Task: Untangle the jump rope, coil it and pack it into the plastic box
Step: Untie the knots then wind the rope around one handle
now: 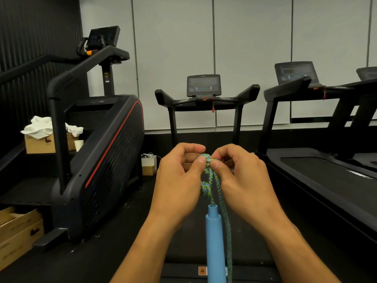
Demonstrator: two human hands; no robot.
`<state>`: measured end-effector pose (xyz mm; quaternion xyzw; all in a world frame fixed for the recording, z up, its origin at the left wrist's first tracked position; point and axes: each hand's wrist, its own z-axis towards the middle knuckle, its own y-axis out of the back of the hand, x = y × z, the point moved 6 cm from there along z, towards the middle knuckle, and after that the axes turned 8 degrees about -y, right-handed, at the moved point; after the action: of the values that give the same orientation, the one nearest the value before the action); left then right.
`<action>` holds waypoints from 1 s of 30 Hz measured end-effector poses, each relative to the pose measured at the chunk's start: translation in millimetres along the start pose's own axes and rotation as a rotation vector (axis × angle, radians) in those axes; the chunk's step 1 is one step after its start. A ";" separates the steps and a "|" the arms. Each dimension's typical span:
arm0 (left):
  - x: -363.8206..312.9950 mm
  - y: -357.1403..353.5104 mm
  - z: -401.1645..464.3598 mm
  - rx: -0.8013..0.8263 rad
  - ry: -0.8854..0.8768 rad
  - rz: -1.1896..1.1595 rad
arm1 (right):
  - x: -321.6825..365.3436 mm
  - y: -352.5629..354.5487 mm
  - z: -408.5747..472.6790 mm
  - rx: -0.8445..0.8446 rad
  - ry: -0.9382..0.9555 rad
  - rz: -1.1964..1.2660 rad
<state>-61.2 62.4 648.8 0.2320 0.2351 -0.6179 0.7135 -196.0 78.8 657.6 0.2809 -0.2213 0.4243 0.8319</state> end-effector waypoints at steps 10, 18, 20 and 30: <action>3.9 2.0 1.9 -0.022 0.023 -0.024 | 1.2 -4.6 -0.8 0.078 -0.009 0.051; -1.7 5.1 0.9 -0.025 0.007 -0.073 | -0.2 -5.1 0.3 0.087 -0.064 0.166; -1.9 5.6 1.3 -0.036 0.013 -0.103 | -0.2 -2.8 1.1 0.088 -0.063 0.189; 3.2 6.7 1.9 -0.050 0.068 -0.161 | 4.2 6.1 1.3 0.063 0.030 0.024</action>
<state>-54.0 59.7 648.5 0.2152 0.2925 -0.6591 0.6586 -199.0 83.3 662.8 0.2980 -0.1985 0.4453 0.8207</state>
